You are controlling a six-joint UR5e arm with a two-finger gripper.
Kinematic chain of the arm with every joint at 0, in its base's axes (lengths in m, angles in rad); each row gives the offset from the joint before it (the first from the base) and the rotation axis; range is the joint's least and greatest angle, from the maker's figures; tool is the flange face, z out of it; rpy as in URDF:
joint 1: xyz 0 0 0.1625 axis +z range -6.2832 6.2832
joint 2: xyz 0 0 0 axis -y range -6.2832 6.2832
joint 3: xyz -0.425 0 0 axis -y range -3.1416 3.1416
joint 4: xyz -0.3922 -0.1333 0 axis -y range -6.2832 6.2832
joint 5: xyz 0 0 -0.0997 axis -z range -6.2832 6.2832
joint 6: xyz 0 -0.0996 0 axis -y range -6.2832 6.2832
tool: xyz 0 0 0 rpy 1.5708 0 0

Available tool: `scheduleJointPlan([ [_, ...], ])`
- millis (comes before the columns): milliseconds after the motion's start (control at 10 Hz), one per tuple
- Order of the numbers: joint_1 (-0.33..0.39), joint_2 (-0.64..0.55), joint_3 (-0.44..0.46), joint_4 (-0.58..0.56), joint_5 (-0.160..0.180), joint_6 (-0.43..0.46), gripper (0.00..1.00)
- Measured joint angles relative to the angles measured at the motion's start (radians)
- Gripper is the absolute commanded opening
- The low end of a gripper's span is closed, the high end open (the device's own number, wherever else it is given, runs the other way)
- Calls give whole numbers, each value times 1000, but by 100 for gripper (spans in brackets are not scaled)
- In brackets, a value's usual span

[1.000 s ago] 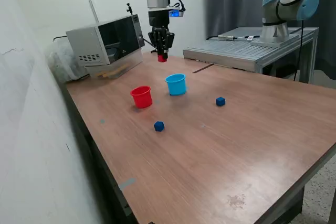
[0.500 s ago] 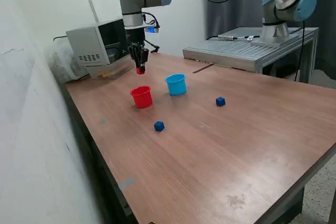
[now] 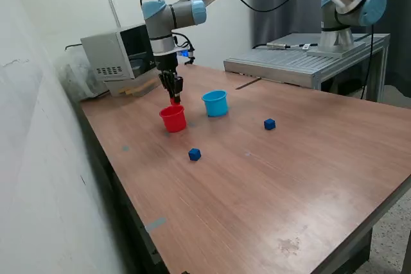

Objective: Place red objects in the red bin, and blue objects in the blue bin.

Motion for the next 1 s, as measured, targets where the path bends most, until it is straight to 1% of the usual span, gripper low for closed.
scheduleJointPlan([
  [100, 0, 3, -1, -1, 0, -4, 100],
  [500, -4, 6, -11, -16, -2, -8, 100],
  [700, 0, -12, -22, -21, -15, -9, 100],
  [800, 10, -47, -18, -18, -20, -8, 100],
  [1000, 77, -131, 15, 33, -44, -7, 100],
])
